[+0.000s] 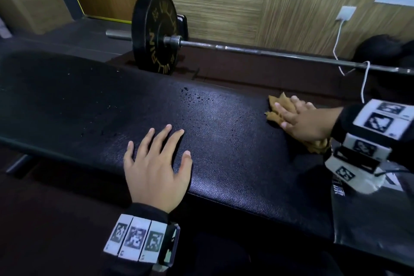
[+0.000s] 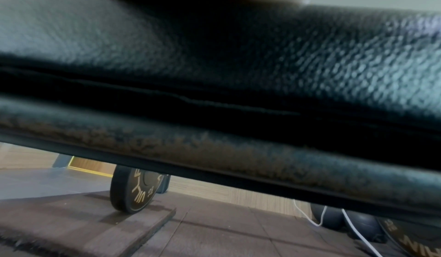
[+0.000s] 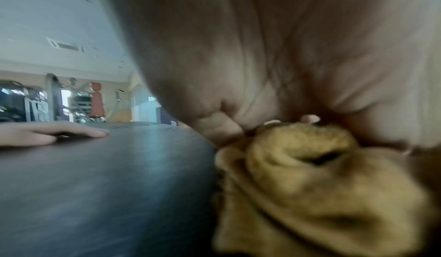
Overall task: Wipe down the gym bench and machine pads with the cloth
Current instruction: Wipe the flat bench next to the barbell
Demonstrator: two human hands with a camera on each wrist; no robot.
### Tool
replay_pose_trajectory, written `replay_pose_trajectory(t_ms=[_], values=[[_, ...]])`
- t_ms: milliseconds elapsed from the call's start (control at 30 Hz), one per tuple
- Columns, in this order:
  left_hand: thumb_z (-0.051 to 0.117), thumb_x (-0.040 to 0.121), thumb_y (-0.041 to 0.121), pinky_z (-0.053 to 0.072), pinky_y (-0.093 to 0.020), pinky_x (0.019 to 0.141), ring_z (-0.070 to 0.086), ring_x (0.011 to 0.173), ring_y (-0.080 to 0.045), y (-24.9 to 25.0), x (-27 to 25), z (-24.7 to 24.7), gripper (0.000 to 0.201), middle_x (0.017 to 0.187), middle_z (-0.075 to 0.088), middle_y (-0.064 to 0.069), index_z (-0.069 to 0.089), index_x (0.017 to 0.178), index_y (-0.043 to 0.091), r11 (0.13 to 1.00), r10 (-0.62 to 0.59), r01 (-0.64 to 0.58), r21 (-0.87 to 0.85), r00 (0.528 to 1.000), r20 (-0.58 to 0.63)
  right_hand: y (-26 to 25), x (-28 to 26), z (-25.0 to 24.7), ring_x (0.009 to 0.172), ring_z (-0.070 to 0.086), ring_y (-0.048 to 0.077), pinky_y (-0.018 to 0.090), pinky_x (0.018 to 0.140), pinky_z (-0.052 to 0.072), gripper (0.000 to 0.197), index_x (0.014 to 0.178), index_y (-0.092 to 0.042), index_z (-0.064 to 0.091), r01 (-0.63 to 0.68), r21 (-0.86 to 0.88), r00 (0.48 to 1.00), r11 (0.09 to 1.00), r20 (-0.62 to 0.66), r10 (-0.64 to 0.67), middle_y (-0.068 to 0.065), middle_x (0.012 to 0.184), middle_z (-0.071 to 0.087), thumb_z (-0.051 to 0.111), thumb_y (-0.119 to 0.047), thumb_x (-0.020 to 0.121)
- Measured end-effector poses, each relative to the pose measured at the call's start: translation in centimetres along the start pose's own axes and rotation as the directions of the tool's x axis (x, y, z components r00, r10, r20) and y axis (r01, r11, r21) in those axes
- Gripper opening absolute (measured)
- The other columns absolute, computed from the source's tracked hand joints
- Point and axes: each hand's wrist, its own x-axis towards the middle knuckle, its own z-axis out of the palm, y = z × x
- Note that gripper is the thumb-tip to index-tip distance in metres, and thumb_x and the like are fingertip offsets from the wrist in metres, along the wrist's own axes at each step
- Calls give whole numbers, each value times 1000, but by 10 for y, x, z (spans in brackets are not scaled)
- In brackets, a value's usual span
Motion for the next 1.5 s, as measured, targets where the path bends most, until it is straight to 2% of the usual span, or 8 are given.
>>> replay_pose_trajectory(t_ms=[233,400,500,700,967,1133,1367,1500], values=[[36,86,52,18,-49,112,36,137,-16,-1,1,-6,48,142,47,14,53,130,38,1000,9,-10,17,997,79,-59,-5,3,140,-17,43,51,115,-5,58,146,-30,-19,56,47,998,997,-30,-55,23,150,-25,15,-45,101],[25,85,63,16,-38,112,27,140,-6,-19,13,-13,59,148,36,19,41,138,44,999,26,-33,41,986,165,-45,39,-16,143,-9,37,47,116,-1,55,147,-31,-11,116,76,985,990,-136,-105,18,155,-16,20,-39,102],[24,91,64,5,-49,114,18,142,-3,-49,35,-19,50,152,27,21,33,138,52,996,-52,35,80,973,223,-30,54,-30,144,-5,35,47,117,1,54,148,-29,-10,61,154,994,986,-99,-46,15,156,-12,18,-38,102],[16,84,75,0,-54,114,7,145,-8,-88,65,-21,55,156,16,18,16,137,62,976,-180,137,168,944,276,-20,65,-44,141,20,30,34,113,14,50,150,-21,14,14,329,998,944,-64,8,15,154,19,23,-36,103],[11,80,75,2,-50,115,-1,145,-5,-92,73,-9,74,156,3,24,10,147,44,958,-238,190,213,944,230,-14,98,-40,144,14,23,33,117,9,51,149,-13,13,19,379,998,925,-64,6,6,156,16,24,-32,104],[0,76,79,5,-50,115,-7,147,-19,-92,72,-11,80,159,-1,12,3,148,44,946,-263,190,263,924,278,-10,104,-37,142,21,27,29,110,17,50,149,-14,16,34,381,998,924,-69,-8,12,155,20,23,-33,104],[-5,70,79,-3,-51,115,-16,145,-16,-82,78,-25,84,158,-15,13,-10,147,45,931,-345,233,282,816,464,-7,104,-29,133,32,25,40,104,24,42,139,-20,30,76,219,990,973,-129,-49,7,147,35,17,-35,102],[0,71,82,-9,-52,114,-28,141,-14,-86,90,-29,80,147,-36,19,-27,138,49,918,-393,261,297,689,610,-4,105,-28,131,31,29,42,102,24,42,138,-22,29,79,222,995,972,-75,-63,7,145,35,16,-38,102]])
